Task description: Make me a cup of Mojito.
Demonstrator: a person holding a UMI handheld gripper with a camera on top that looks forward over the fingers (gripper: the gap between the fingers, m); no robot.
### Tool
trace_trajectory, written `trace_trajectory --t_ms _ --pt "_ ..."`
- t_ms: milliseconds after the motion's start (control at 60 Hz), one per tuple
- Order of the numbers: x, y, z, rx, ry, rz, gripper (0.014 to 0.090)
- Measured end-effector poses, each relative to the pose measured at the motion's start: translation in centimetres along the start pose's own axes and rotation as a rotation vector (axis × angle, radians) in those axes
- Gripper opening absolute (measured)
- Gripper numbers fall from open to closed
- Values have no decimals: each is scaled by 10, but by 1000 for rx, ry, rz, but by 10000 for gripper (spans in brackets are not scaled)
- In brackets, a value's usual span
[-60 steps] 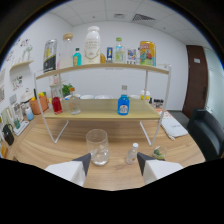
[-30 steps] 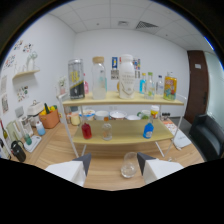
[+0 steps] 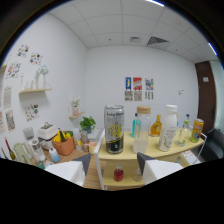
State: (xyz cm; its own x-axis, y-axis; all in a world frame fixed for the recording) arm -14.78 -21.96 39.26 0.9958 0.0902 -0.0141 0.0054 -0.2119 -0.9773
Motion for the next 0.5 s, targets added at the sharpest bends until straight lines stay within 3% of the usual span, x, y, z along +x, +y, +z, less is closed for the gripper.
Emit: trace_trajectory --t_ms 433,500 --pt "-4 -25 116 -12 7 52 852" --pt "-2 -24 126 -21 11 55 794"
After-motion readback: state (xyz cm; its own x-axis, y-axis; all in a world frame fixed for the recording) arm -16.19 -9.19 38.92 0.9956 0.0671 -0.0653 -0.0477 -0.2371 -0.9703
